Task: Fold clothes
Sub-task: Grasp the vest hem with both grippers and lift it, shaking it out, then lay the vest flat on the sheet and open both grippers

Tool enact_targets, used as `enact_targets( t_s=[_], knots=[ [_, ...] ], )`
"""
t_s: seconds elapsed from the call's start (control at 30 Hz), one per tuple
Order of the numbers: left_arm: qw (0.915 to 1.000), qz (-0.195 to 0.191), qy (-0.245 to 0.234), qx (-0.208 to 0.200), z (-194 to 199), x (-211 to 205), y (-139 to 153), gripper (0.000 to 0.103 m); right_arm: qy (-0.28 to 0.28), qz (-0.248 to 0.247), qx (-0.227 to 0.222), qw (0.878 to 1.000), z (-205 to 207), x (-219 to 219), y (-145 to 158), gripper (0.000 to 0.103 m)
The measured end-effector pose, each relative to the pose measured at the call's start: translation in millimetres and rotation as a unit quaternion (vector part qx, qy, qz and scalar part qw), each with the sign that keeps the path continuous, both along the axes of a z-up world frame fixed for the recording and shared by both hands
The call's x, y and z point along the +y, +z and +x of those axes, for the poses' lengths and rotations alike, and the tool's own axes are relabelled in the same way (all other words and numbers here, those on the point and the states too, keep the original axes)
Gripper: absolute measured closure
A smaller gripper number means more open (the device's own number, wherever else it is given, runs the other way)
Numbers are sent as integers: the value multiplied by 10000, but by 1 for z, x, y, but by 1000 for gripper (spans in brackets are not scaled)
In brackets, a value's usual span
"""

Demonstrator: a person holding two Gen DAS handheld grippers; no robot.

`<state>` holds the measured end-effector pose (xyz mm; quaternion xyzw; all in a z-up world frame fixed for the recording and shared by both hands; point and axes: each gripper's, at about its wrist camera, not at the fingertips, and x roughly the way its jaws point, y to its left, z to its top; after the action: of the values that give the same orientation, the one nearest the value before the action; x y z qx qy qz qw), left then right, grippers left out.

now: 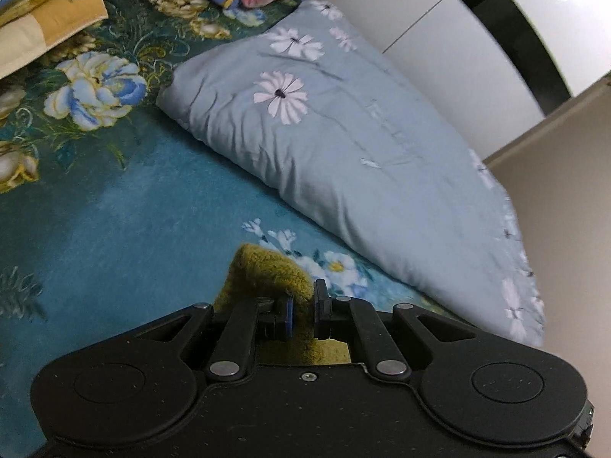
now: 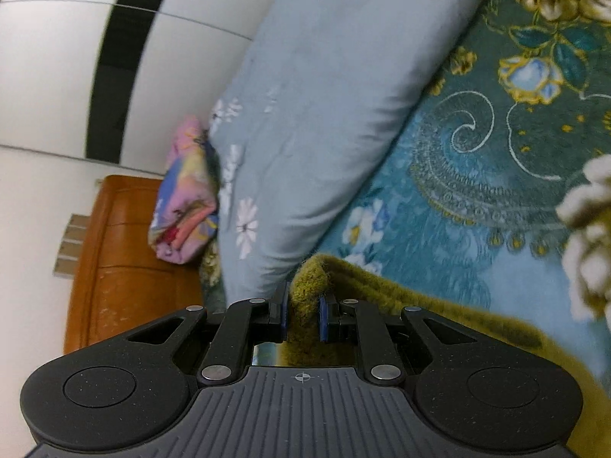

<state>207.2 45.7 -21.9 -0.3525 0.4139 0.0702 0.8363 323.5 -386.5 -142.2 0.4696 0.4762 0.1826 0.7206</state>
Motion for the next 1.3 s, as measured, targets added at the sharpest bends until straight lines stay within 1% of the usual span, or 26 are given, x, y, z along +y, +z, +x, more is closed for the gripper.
enact_targets(
  t_s=[0.17, 0.27, 0.37, 0.5, 0.7, 0.77, 0.83, 0.87, 0.9, 0.97, 1.03, 1.07, 1.1, 1.13, 1.2, 1.23, 1.3],
  knots=[
    [9999, 119, -36, 116, 58, -4, -21, 97, -3, 35, 66, 10000, 50, 5, -23, 90],
    [9996, 145, 4, 256, 88, -2, -38, 97, 57, -97, 172, 9998, 78, 10, -39, 90],
    [9985, 192, 11, 512, 112, 0, -60, 97, 142, -259, 377, 9989, 100, 16, -59, 90],
    [9956, 343, -107, 866, 138, 2, -92, 97, 292, -500, 639, 9963, 120, 26, -85, 90],
    [9894, 562, -337, 1294, 165, 5, -134, 96, 510, -1008, 883, 9897, 141, 41, -118, 89],
    [9893, 557, -322, 1310, 166, 7, -133, 95, 589, -1154, 949, 9870, 147, 45, -126, 89],
    [9895, 540, -292, 1307, 166, 8, -131, 90, 667, -1263, 995, 9847, 151, 48, -131, 88],
    [9896, 531, -277, 1305, 166, 9, -130, 83, 694, -1342, 1022, 9832, 152, 50, -133, 87],
    [9897, 523, -261, 1303, 166, 10, -129, 73, 714, -1403, 1042, 9820, 153, 51, -135, 86],
    [9900, 506, -231, 1300, 166, 12, -126, 65, 759, -1478, 1036, 9807, 153, 53, -134, 85],
    [9902, 488, -201, 1296, 166, 14, -124, 61, 789, -1532, 984, 9801, 154, 55, -129, 78],
    [9902, 480, -186, 1295, 166, 15, -123, 56, 803, -1559, 958, 9798, 154, 56, -127, 70],
    [9903, 471, -171, 1293, 166, 16, -122, 54, 805, -1600, 906, 9797, 154, 57, -124, 62],
    [9904, 462, -156, 1291, 166, 17, -121, 54, 803, -1662, 816, 9794, 154, 57, -119, 59],
    [9906, 445, -125, 1288, 166, 19, -118, 49, 749, -1736, 606, 9801, 154, 57, -104, 51],
    [9907, 437, -110, 1286, 166, 20, -117, 48, 692, -1729, 496, 9812, 152, 55, -96, 50],
    [9916, 408, -33, 1225, 161, 23, -110, 45, 594, -1709, 264, 9831, 148, 51, -79, 40]
  ],
)
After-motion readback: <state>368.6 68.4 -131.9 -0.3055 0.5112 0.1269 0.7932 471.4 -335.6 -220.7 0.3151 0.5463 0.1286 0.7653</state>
